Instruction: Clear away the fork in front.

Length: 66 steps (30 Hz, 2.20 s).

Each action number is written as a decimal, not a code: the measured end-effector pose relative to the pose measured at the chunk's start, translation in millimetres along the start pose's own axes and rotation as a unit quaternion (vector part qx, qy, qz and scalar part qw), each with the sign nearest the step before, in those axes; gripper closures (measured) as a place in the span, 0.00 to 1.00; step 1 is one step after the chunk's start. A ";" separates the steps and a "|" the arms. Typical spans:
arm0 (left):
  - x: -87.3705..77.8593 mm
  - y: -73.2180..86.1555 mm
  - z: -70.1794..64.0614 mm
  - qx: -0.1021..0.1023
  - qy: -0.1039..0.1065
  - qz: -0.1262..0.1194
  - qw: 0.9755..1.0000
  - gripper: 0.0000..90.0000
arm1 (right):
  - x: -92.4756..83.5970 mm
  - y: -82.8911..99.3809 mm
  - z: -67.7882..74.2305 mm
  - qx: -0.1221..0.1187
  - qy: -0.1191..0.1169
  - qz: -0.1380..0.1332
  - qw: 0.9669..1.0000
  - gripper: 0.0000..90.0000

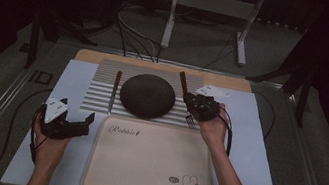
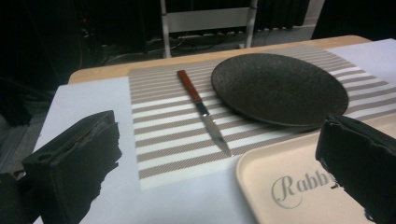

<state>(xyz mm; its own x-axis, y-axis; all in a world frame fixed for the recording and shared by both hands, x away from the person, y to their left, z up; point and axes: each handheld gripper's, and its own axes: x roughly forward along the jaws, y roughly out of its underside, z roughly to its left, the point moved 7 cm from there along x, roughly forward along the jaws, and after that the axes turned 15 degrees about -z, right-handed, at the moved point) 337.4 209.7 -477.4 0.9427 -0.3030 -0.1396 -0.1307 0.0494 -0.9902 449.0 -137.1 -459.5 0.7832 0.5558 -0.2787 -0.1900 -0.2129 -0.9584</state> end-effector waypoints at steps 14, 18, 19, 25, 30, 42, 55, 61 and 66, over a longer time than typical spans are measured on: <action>8.3 -22.0 -16.9 -0.009 0.037 -0.011 0.999 0.02 | -15.3 -4.7 22.5 0.009 -0.020 -0.011 1.000 0.86; 13.0 -26.9 -22.9 -0.008 0.046 -0.014 0.999 0.03 | -16.4 -3.9 28.6 0.010 -0.027 -0.012 1.000 0.86; 15.1 -29.8 -26.0 -0.007 0.051 -0.016 0.999 0.03 | -16.9 -4.4 31.7 0.010 -0.030 -0.014 0.999 0.86; 21.4 -39.2 -34.2 -0.004 0.063 -0.021 0.998 0.03 | -19.6 -7.6 41.7 0.010 -0.039 -0.022 0.999 0.86; 25.9 -42.0 -41.5 -0.006 0.072 -0.019 0.997 0.02 | -19.7 -7.2 50.1 0.004 -0.045 -0.023 0.999 0.86; 44.0 -55.6 -67.3 -0.010 0.100 -0.018 0.995 0.01 | -18.6 -7.2 70.9 0.002 -0.064 -0.030 0.998 0.86; 54.9 -62.3 -85.5 -0.033 0.120 -0.020 0.992 0.03 | -20.5 -7.9 89.6 -0.008 -0.079 -0.036 0.996 0.86; 59.7 -66.4 -94.2 -0.036 0.128 -0.020 0.991 0.04 | -20.4 -9.3 95.1 -0.009 -0.085 -0.040 0.996 0.86; 64.2 -67.7 -104.0 -0.039 0.136 -0.018 0.990 0.04 | -20.5 -11.1 100.2 -0.007 -0.089 -0.044 0.995 0.86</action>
<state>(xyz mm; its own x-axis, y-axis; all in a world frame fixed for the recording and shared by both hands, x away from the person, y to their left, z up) 374.8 87.9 -420.1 0.8308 -0.5491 -0.0913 -0.1324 -0.0355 -0.9906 375.6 -65.6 -449.3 0.6795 0.7053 -0.2019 -0.1169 -0.1675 -0.9789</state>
